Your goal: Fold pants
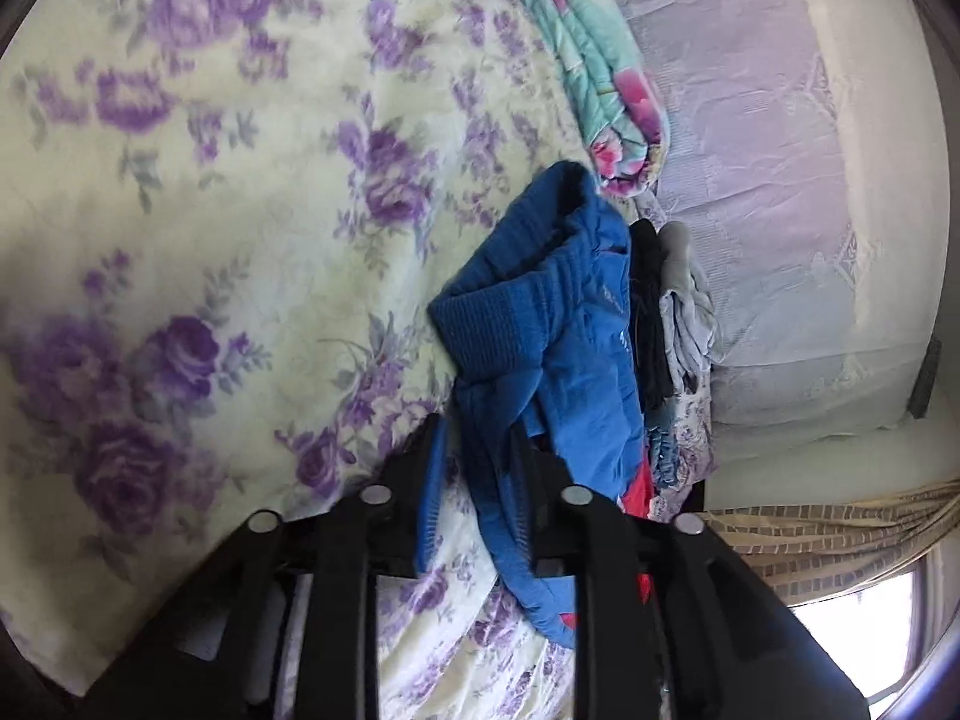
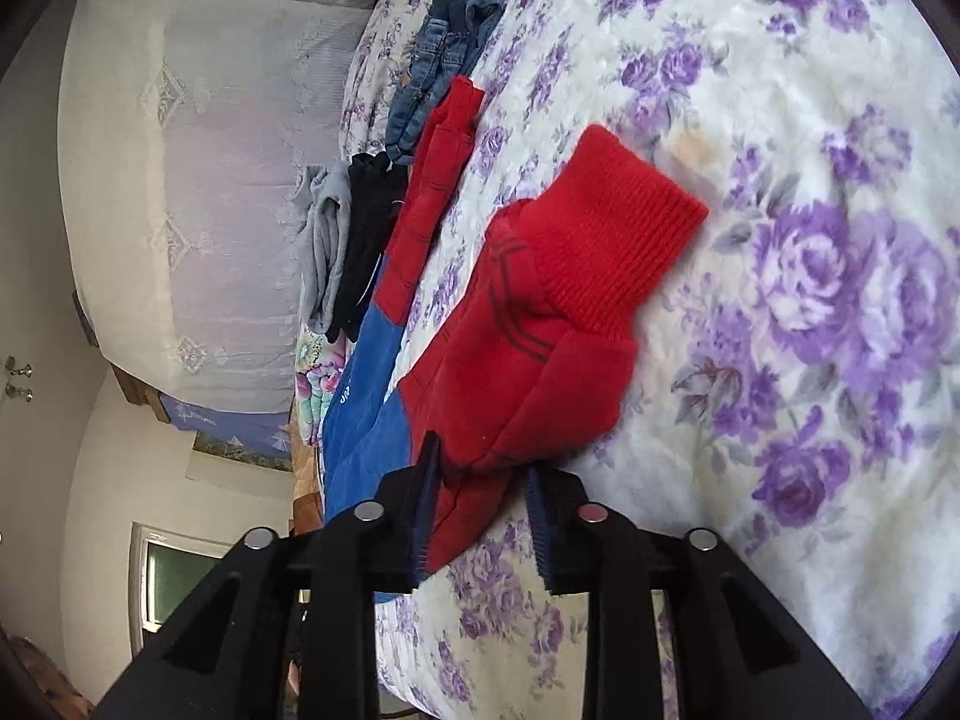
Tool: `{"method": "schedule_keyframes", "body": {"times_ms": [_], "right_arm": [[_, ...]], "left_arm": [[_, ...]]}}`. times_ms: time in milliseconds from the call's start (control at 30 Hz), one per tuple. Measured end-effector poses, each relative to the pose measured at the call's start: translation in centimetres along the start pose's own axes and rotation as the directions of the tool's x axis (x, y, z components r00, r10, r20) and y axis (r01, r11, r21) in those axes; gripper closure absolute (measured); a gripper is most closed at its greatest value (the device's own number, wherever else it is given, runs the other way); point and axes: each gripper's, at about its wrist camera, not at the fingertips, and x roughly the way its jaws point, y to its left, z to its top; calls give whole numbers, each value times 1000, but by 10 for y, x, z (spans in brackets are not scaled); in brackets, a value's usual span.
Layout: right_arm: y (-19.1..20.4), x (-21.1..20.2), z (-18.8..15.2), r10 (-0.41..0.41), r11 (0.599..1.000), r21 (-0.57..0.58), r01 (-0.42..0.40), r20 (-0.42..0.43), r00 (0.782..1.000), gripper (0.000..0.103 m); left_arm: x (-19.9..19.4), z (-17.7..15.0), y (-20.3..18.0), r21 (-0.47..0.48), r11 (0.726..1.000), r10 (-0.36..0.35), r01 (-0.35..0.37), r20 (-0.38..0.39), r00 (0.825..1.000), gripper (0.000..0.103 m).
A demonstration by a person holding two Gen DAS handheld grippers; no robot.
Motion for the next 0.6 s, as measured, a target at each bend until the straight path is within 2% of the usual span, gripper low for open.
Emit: {"method": "schedule_keyframes", "body": {"times_ms": [67, 167, 233, 267, 333, 400, 600], "right_arm": [[-1, -13, 3, -43, 999, -3, 43, 28, 999, 64], [-4, -38, 10, -101, 995, 15, 100, 111, 989, 62], [6, -51, 19, -129, 991, -24, 135, 178, 975, 61], [14, -54, 25, -126, 989, -53, 139, 199, 972, 61], [28, -52, 37, -103, 987, -95, 127, 221, 970, 59], [46, -38, 53, -78, 986, -124, 107, 219, 973, 57], [63, 27, 102, -95, 987, -112, 114, 167, 981, 55]], "left_arm": [[-13, 0, -9, 61, 997, 53, -56, 59, 997, 78], [-34, 8, -25, 135, 978, 135, -161, 180, 974, 67], [-38, 20, -39, 176, 967, 146, -183, 205, 968, 63], [-36, 28, -51, 225, 954, 151, -199, 211, 966, 63], [-19, 47, -78, 338, 909, 174, -245, 227, 958, 56], [8, 68, -100, 401, 877, 197, -265, 204, 959, 53], [102, 114, -128, 474, 841, 251, -260, 84, 964, 53]]}}
